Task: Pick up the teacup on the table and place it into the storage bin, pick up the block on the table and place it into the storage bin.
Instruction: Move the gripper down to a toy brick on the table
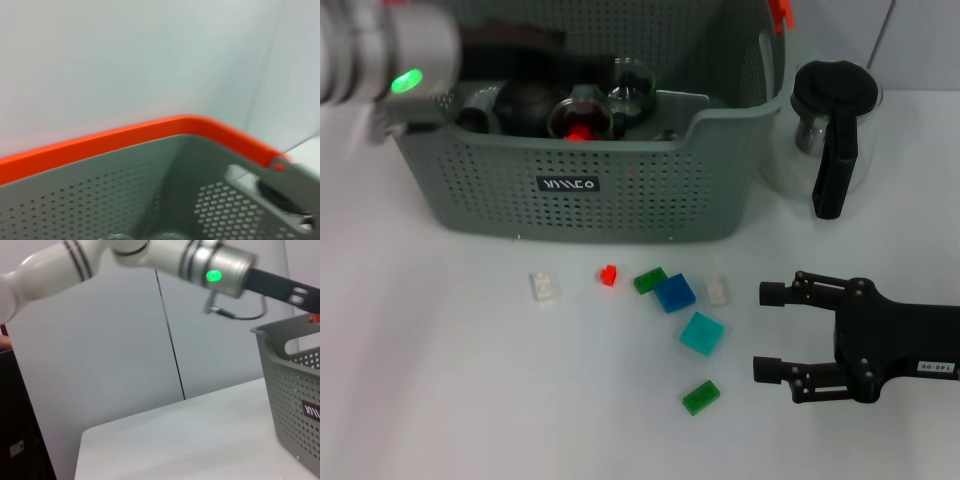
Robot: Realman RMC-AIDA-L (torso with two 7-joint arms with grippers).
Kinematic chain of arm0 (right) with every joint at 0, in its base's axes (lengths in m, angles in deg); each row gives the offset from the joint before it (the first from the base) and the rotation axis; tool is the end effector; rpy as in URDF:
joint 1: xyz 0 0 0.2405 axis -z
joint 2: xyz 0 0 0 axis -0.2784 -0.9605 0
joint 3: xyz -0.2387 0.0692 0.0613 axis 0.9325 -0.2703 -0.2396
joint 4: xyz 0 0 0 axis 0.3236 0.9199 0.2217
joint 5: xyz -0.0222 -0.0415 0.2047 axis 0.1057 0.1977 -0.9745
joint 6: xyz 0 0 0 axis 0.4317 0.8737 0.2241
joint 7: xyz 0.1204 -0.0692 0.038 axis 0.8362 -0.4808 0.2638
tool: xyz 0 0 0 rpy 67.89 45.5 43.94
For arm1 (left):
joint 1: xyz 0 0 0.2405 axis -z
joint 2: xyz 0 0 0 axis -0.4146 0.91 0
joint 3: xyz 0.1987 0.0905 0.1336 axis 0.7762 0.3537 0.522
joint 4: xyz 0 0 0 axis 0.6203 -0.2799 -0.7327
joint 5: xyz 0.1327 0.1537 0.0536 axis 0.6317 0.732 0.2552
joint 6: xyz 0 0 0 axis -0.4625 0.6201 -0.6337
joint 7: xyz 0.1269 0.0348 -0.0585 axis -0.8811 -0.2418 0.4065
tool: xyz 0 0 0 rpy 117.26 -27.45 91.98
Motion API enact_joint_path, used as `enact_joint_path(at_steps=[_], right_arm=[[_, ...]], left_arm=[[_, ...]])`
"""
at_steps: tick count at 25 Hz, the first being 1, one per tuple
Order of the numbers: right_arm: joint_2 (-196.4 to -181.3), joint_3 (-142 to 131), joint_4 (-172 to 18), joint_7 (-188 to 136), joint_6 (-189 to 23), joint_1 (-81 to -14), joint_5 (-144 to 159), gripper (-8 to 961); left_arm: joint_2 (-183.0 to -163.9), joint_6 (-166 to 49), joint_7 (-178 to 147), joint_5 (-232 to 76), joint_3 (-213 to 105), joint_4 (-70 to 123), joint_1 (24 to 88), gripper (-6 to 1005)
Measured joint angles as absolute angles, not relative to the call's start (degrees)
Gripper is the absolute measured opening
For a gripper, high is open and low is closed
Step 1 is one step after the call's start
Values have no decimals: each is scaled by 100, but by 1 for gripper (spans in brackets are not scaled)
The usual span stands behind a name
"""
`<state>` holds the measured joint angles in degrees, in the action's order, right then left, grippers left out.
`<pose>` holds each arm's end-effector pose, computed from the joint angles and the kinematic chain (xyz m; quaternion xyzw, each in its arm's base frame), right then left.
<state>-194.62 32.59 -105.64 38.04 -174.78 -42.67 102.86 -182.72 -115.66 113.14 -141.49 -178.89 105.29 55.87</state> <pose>0.2609 0.2799 -0.0176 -0.9452 0.1381 0.2933 0.0380 -0.1568 0.4062 0.0465 -0.8896 -0.2893 -0.1536 0.3184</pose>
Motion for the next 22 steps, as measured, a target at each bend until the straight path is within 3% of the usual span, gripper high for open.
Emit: enact_joint_path(at_steps=[4, 10, 15, 22], right_arm=[[-19470, 3203, -10563, 3805, -17480, -4256, 10286, 910], [-19467, 3185, -10564, 3848, -17482, -4263, 10286, 910], [-19465, 3183, -10564, 3851, -17483, -4260, 10286, 910], [-19472, 3171, -10564, 3858, -17499, -4254, 10286, 910]], left_arm=[[-18261, -12515, 9608, -15574, -18463, 10602, 4694, 736], [-18159, -14315, 7185, -15765, -19404, 9852, 4123, 735], [-18166, -14316, 6651, -15071, -19339, 9567, 4122, 734], [-18206, -13345, 6853, -13939, -19323, 8519, 4944, 734]])
